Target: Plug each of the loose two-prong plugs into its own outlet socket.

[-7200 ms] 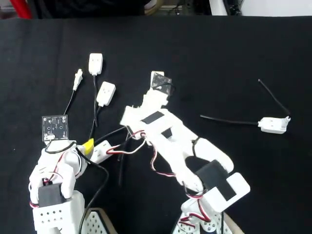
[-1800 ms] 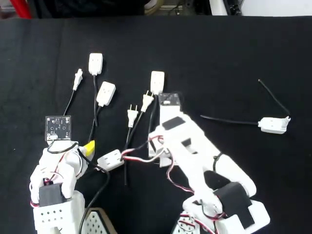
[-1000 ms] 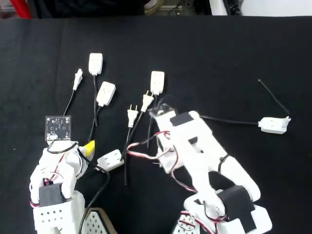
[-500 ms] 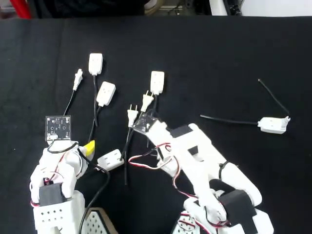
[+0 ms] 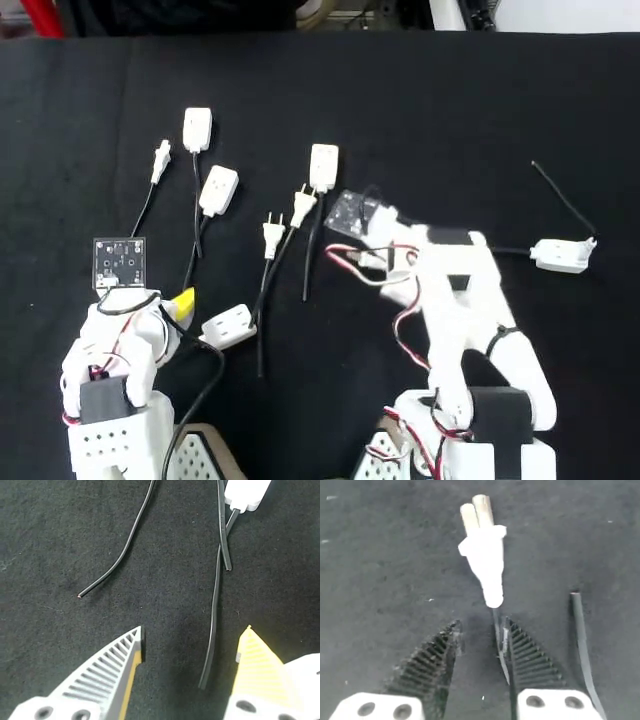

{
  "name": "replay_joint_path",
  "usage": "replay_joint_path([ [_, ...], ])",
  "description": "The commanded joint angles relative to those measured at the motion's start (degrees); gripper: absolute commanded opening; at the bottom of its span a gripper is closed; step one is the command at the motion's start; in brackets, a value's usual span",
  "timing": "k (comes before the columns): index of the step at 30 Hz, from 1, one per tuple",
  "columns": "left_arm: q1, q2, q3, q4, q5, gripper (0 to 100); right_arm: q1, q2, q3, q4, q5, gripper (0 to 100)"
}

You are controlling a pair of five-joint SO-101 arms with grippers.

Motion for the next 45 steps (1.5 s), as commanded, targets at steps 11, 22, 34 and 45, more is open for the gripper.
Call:
replay_joint_path([
  [11,0.84,-0.18,-0.4,-1.23,-0.35,30,-4.75,-0.4,-14.55,7.21,-56.53,13.6],
  [22,0.84,-0.18,-0.4,-1.23,-0.35,30,-11.78,9.19,-14.02,4.57,-85.63,13.9],
  [34,0.84,-0.18,-0.4,-1.23,-0.88,30,-7.91,17.1,-16.22,7.12,-90.11,13.4],
  [45,0.84,-0.18,-0.04,-1.14,-2.46,30,-11.43,19.56,-16.57,14.95,-73.32,13.3],
])
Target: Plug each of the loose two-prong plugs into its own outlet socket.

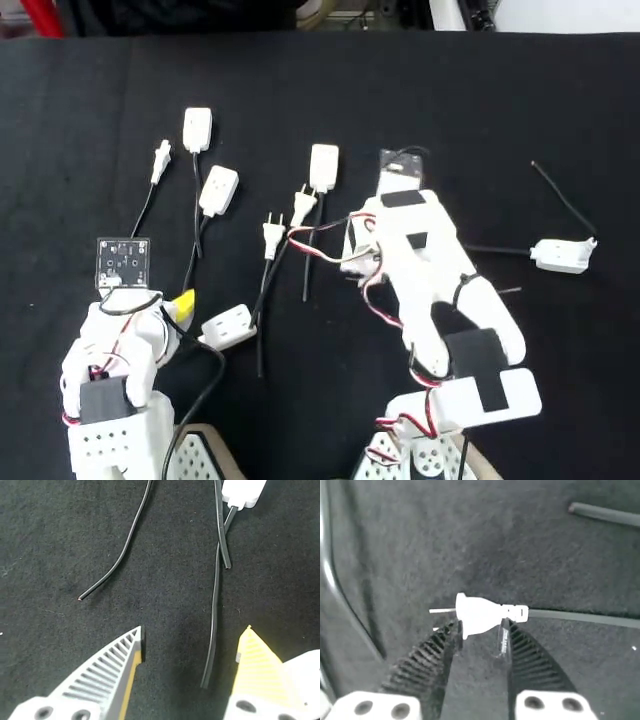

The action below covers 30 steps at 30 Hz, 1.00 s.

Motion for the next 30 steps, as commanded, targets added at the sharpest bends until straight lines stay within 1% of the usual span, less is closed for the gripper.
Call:
replay_joint_path([
  [1,0.92,-0.18,0.04,-1.23,-0.44,30,-0.7,2.07,0.04,3.25,6.51,13.3],
  [3,0.92,-0.18,0.04,-1.32,-0.44,30,-0.44,2.86,-2.15,7.3,10.73,13.3],
  [5,0.92,-0.18,0.04,-1.32,-0.53,30,0.7,3.03,-5.49,11.25,12.4,13.3],
  [9,0.92,-0.18,0.04,-1.32,-0.53,30,3.08,2.24,-10.24,13.01,9.05,13.3],
  [11,0.92,-0.18,0.04,-1.32,-0.53,30,2.73,1.63,-10.51,12.92,7.65,13.3],
  [16,0.92,-0.18,0.04,-1.32,-0.62,30,1.76,-1.27,-9.89,12.92,7.12,13.3],
  [20,0.92,-0.18,0.04,-1.32,-0.62,30,1.85,-4.35,-10.07,12.84,-1.14,13.3],
  [23,0.92,-0.18,0.04,-1.23,-0.62,30,1.76,-4.7,-8.92,8.35,-13.45,13.3],
  [24,0.92,-0.18,0.04,-1.23,-0.62,30,1.58,-4.18,-7.78,5.63,-16.44,13.3],
  [27,0.92,-0.18,0.04,-1.23,-0.62,30,0.26,-1.45,-5.14,0.53,-19.52,13.8],
  [30,0.92,-0.18,0.04,-1.23,-0.62,30,0.09,1.27,-5.05,-0.09,-23.12,13.8],
])
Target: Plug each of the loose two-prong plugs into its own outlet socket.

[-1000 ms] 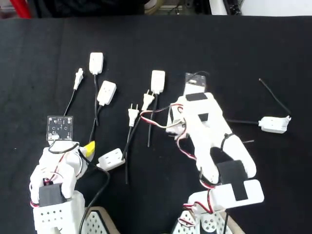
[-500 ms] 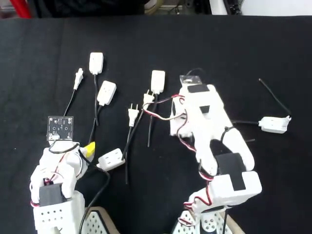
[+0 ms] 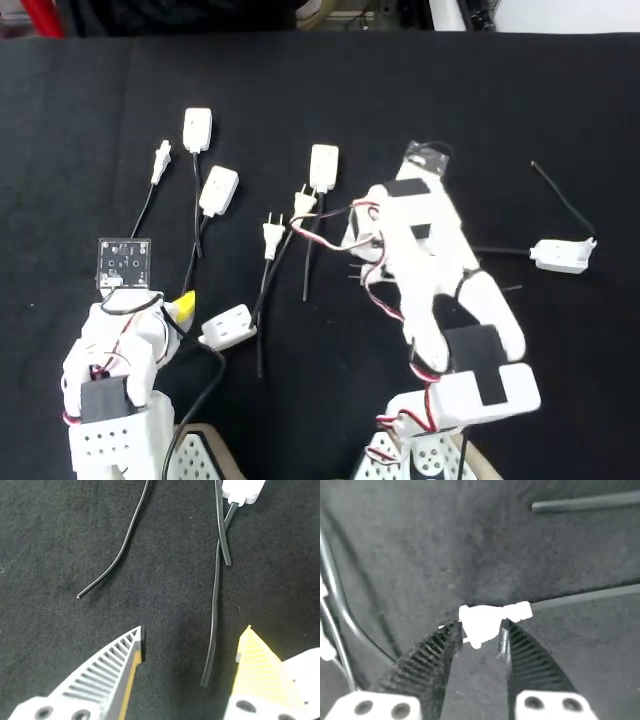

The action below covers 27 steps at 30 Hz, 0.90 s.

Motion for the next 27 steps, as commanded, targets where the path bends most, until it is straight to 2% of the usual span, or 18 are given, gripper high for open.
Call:
replay_joint_path([
  [1,0.92,-0.18,-0.48,-1.23,-0.44,30,-0.26,1.45,-0.31,-1.23,-4.13,13.8],
  [8,0.92,-0.18,-0.48,-1.23,-0.44,30,0.0,3.12,-0.57,0.35,-4.4,13.9],
  [13,0.92,-0.18,-0.48,-1.32,-0.44,30,0.0,3.56,0.13,3.87,0.26,13.4],
  [20,0.92,-0.18,-0.48,-1.41,-0.44,30,-0.79,16.04,-1.8,4.04,5.36,13.4],
  [24,0.92,-0.18,-0.48,-1.32,-0.44,30,-0.62,19.74,-7.69,10.64,5.45,13.4],
  [27,0.92,-0.18,-0.48,-1.32,-0.44,30,-0.53,21.23,-9.54,11.52,4.84,13.4],
])
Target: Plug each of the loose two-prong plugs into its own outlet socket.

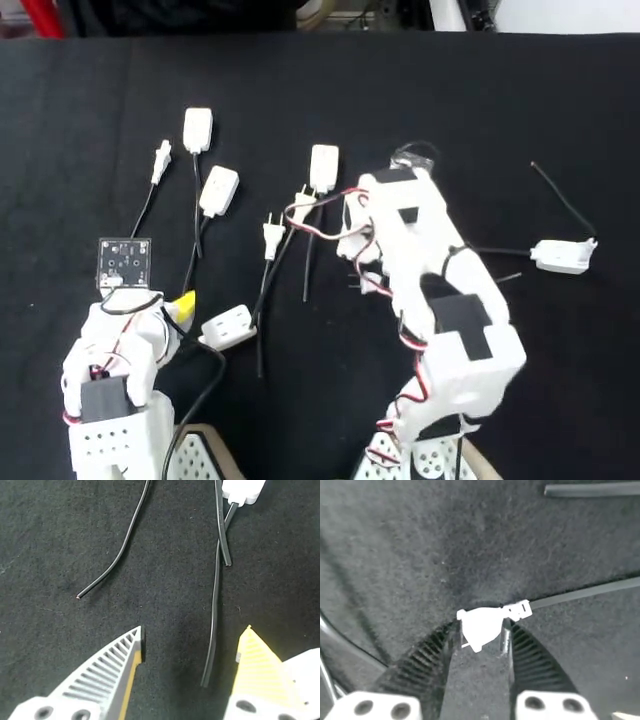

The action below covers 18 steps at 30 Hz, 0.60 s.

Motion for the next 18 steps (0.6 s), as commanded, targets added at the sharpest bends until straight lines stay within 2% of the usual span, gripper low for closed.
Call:
replay_joint_path([
  [1,0.92,-0.18,-0.48,-1.32,-0.44,30,-0.35,6.29,0.13,2.37,-0.62,13.7],
  [6,0.92,-0.18,-0.48,-1.41,-0.44,30,3.6,9.89,-5.93,2.99,-3.43,13.9],
  [18,0.92,-0.18,-0.48,-1.41,-0.44,30,3.08,16.31,-12.35,8.26,-5.27,15.4],
])
